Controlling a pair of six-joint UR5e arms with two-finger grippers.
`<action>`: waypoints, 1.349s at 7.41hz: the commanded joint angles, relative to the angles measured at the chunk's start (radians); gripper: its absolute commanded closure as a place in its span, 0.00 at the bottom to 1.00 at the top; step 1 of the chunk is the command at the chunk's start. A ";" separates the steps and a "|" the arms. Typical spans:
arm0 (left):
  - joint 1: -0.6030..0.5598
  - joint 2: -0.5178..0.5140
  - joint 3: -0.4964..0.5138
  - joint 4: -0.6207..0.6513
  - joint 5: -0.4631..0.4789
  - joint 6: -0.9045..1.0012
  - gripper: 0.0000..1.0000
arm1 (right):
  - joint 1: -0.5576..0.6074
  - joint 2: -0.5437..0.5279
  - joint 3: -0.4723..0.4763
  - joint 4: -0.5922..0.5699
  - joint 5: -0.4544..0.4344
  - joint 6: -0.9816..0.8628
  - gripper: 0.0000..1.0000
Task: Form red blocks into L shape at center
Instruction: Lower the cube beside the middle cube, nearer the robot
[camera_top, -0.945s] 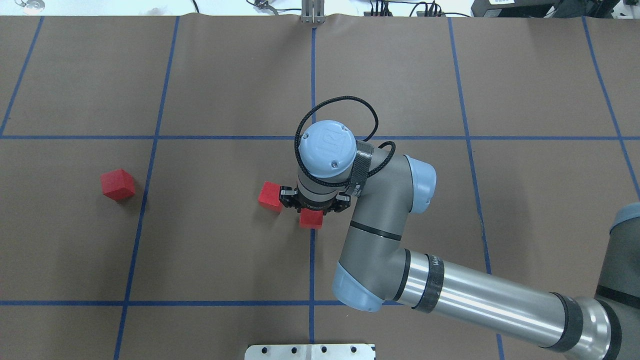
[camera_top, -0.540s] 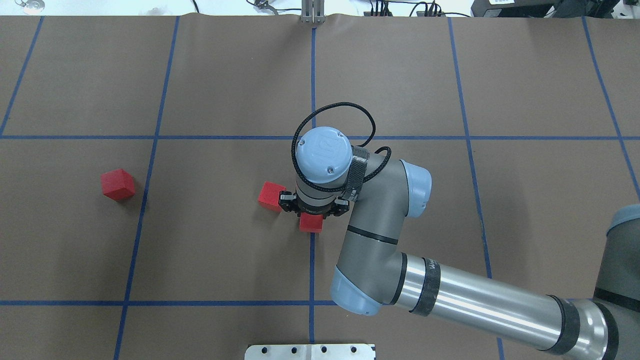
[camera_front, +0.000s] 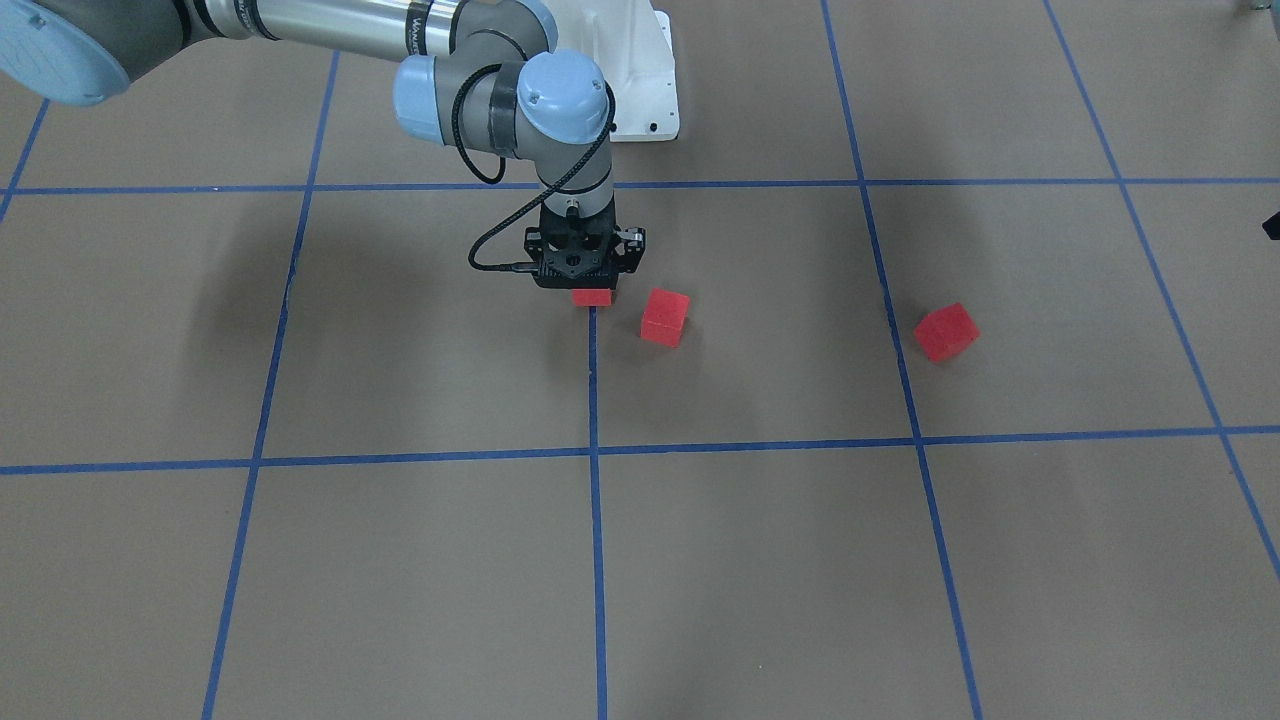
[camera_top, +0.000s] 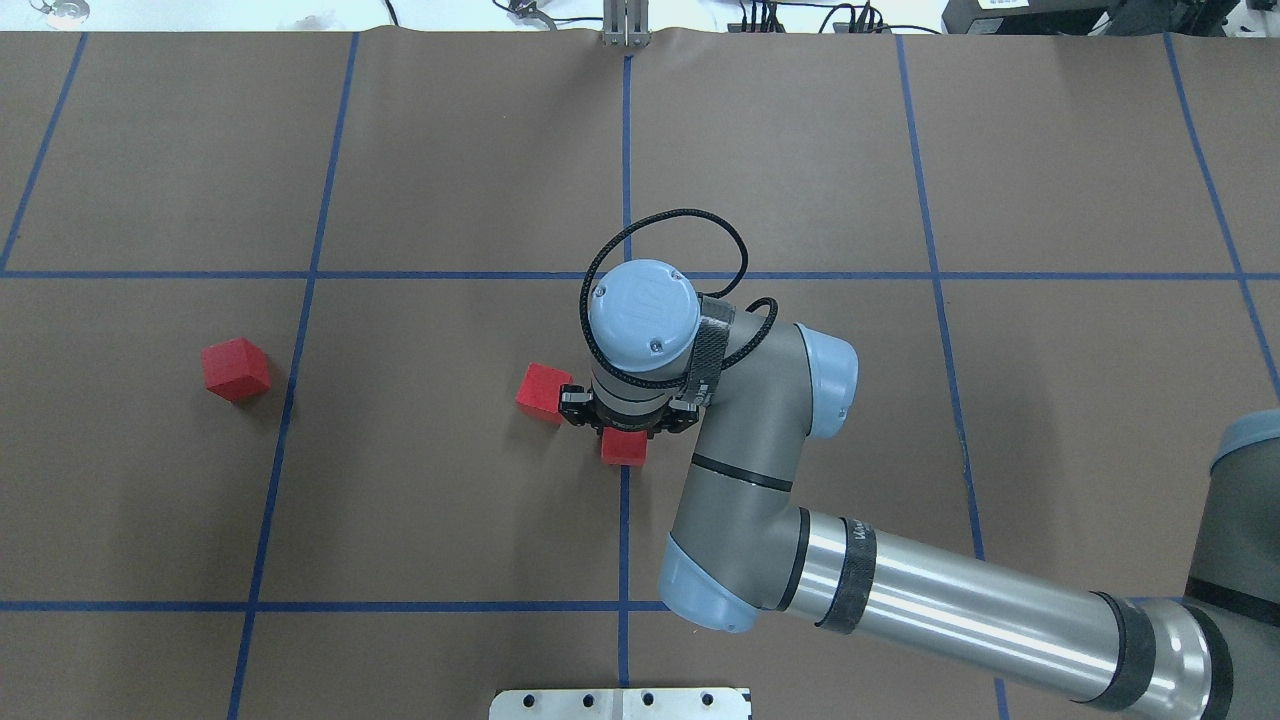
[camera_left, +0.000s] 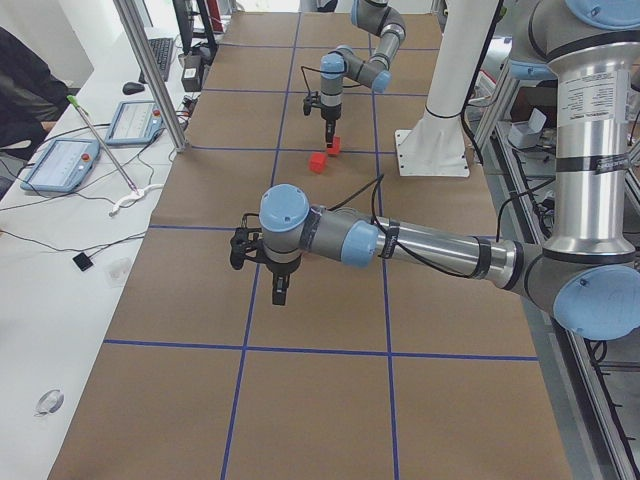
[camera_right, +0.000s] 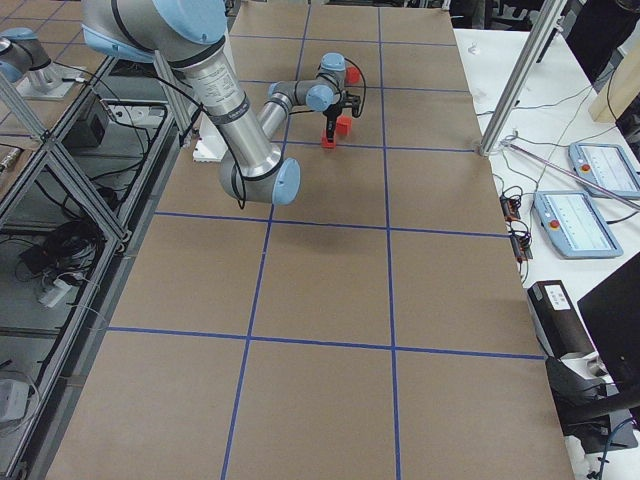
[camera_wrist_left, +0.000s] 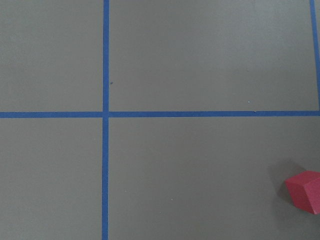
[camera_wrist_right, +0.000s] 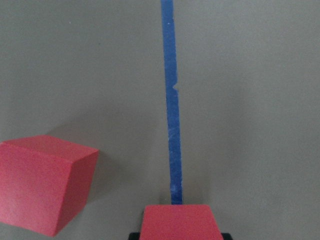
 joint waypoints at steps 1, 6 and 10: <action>0.000 0.000 -0.002 0.000 0.000 0.000 0.00 | -0.003 -0.001 -0.001 0.001 0.000 -0.005 0.50; 0.000 0.000 -0.006 0.000 0.000 -0.002 0.00 | -0.004 0.001 -0.001 0.001 -0.002 -0.015 0.02; 0.065 -0.008 -0.038 -0.201 -0.084 -0.194 0.00 | 0.098 -0.071 0.167 -0.044 0.084 -0.020 0.02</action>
